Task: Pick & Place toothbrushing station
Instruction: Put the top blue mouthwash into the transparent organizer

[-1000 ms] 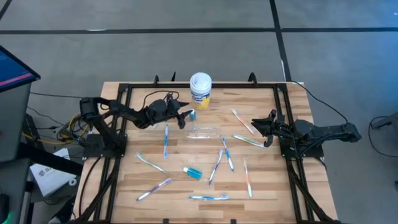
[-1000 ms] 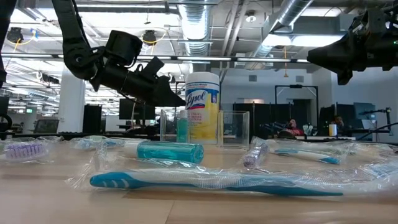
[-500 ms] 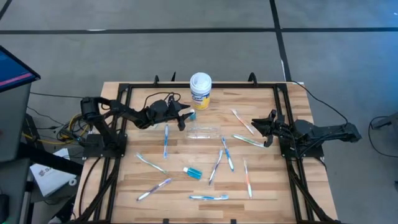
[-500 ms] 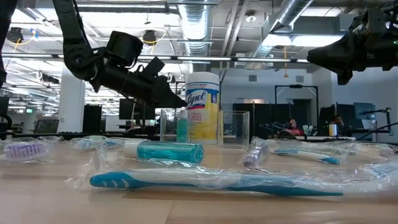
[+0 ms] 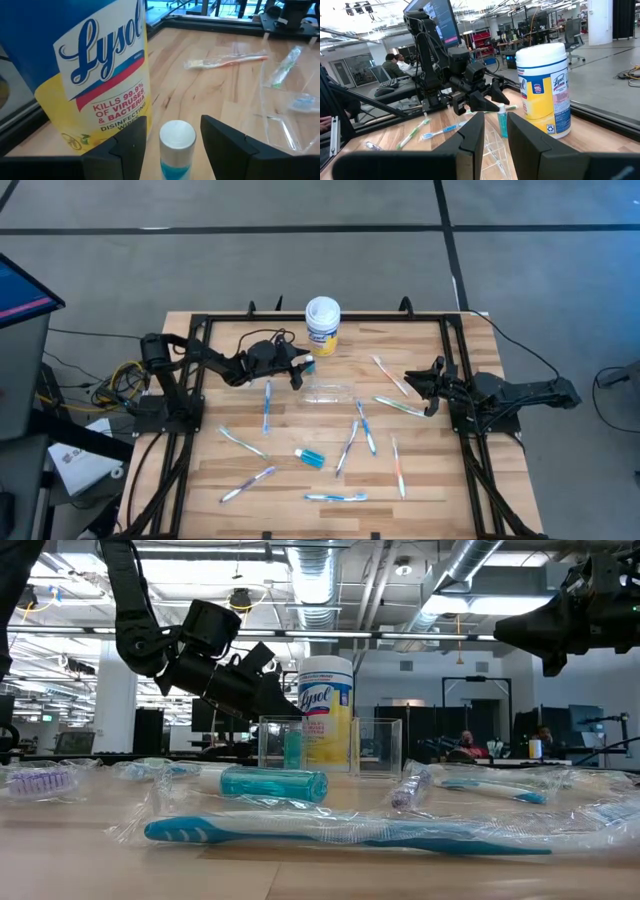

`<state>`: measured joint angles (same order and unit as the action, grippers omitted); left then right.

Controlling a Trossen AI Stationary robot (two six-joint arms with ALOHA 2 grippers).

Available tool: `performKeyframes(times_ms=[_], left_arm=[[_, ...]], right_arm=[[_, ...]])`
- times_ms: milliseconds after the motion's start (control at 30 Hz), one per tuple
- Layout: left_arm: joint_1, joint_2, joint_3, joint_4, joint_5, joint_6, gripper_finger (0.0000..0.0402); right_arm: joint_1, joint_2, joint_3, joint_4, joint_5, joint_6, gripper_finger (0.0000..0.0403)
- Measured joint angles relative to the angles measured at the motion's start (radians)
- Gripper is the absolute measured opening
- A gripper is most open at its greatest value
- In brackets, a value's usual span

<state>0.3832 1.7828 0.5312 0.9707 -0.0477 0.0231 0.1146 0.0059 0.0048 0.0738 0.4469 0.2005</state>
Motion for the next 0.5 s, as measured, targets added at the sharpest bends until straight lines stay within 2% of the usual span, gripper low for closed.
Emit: performKeyframes(times_ms=[300,500], left_arm=[[0.0,0.0,0.0,-0.003,0.028,-0.001,0.0178],[0.0,0.0,0.0,-0.007,0.028,-0.001,0.0129]], right_arm=[[0.0,0.0,0.0,-0.001,0.0,0.0,0.0075],[0.0,0.0,0.0,-0.001,0.0,0.0,0.0075]])
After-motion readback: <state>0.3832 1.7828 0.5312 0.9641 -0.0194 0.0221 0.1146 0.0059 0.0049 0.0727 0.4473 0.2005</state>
